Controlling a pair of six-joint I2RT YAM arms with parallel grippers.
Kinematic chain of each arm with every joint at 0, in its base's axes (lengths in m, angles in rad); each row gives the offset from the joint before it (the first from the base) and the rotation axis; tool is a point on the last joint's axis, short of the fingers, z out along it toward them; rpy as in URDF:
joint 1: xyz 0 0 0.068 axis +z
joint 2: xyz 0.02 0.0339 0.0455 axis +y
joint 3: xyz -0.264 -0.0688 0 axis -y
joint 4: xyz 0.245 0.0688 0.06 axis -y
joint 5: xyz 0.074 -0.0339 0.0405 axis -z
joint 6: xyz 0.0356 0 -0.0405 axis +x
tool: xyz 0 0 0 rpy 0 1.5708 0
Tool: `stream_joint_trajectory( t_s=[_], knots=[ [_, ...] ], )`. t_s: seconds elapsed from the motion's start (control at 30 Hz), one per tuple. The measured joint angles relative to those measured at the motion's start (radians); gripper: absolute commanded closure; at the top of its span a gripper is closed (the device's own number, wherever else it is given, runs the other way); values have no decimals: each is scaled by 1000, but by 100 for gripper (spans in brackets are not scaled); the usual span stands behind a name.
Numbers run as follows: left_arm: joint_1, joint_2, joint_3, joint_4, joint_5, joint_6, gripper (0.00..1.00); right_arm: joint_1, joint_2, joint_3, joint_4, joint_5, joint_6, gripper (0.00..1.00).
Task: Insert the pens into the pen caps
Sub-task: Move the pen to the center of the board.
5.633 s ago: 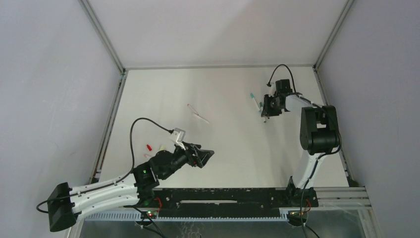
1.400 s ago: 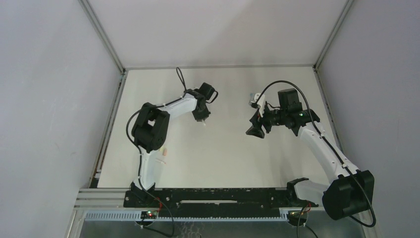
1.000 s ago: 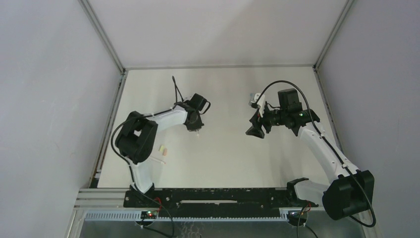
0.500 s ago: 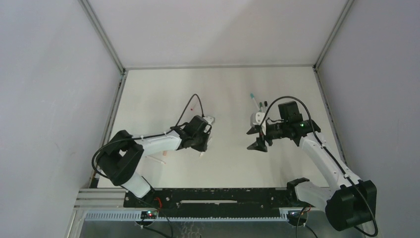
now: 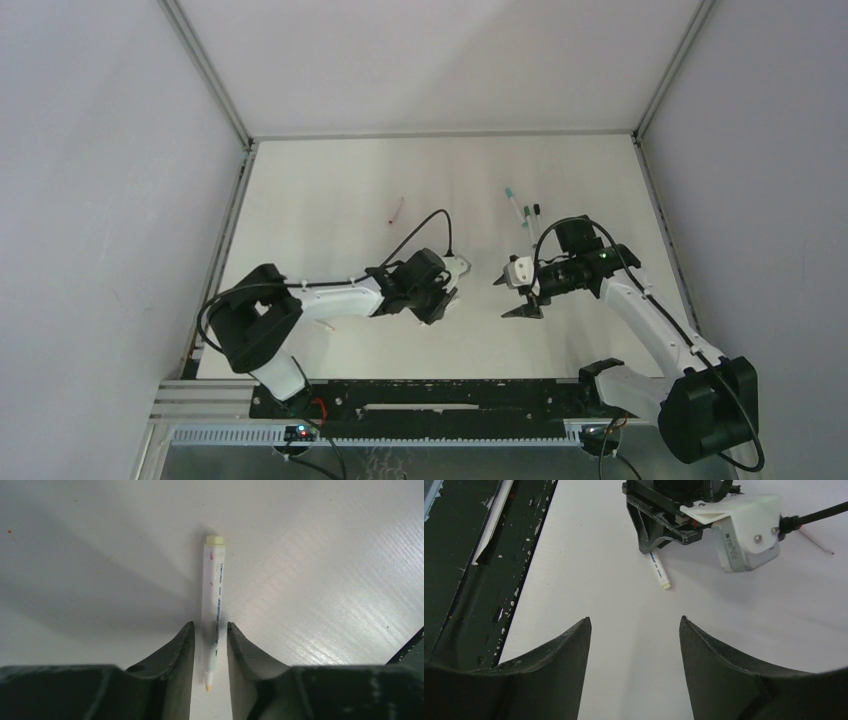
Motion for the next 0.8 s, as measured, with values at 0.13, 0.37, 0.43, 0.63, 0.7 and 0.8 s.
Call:
stream_joint_trajectory(
  t_s=[0.13,0.37,0.43,0.63,0.7,0.8],
  knots=[
    [0,-47,-23,12,-19,-4,58,24,21,0,0,18,-21,29],
    [0,-352,-148,78,-125,-58,54,95,54,0,10,75,-20,30],
    [0,-450,-189,95,-168,-81,50,132,71,0,29,100,-2,31],
    [36,-711,-310,178,-274,-185,34,294,157,2,139,235,103,32],
    [65,-765,-333,183,-303,-224,31,344,209,19,161,282,131,33],
    [101,-837,-357,173,-353,-282,28,400,299,72,191,342,160,36]
  ],
)
